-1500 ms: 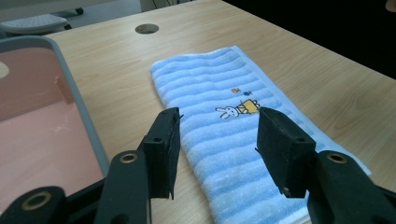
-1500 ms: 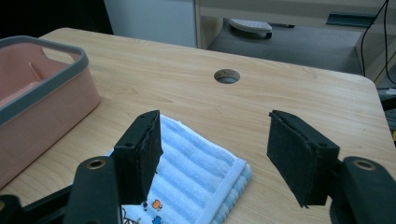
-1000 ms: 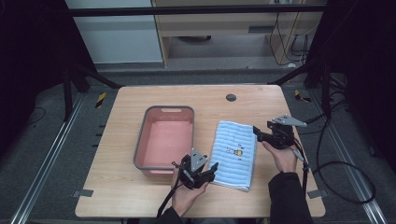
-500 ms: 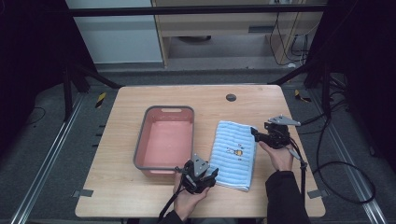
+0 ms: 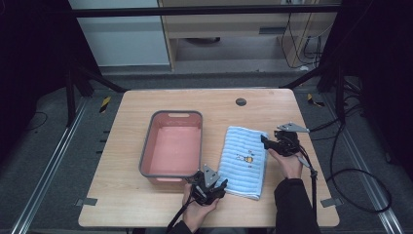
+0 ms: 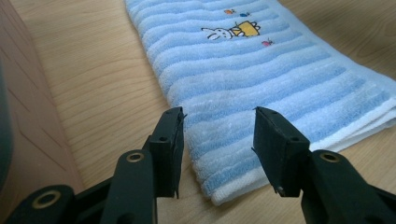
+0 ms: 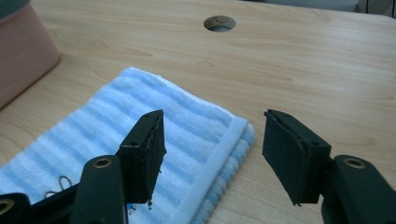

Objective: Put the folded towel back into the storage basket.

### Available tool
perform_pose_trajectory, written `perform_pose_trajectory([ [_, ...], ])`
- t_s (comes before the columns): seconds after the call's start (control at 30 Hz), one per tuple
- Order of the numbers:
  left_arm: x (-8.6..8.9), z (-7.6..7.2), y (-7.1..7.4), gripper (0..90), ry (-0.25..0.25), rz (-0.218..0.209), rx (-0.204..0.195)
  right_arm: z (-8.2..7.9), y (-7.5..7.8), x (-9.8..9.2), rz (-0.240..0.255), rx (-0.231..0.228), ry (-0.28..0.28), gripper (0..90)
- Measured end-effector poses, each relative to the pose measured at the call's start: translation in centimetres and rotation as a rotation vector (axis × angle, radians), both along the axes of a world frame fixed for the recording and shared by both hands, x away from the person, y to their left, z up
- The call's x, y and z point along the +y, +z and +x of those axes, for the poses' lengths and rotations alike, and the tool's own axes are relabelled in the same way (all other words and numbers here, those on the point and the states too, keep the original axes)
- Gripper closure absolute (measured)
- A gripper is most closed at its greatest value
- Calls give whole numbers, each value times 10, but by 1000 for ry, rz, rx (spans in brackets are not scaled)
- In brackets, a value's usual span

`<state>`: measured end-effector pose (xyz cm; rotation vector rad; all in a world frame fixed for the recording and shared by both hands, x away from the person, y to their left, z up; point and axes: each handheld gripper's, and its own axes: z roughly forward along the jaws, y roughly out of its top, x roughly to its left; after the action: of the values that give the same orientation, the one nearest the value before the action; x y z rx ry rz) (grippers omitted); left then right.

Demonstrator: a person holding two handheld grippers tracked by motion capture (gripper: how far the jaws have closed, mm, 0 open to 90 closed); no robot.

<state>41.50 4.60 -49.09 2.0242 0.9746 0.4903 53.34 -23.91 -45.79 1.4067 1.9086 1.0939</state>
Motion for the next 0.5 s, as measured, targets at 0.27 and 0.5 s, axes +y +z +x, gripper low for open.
perform_pose_trajectory([
  [0.27, 1, 2, -5, 533, 24, 1, 9, 7, -13, 0, -23, 36, -8, 393],
  [0.5, 3, 4, -10, 547, 39, 0, 26, 12, -24, 3, -34, 74, -4, 404],
])
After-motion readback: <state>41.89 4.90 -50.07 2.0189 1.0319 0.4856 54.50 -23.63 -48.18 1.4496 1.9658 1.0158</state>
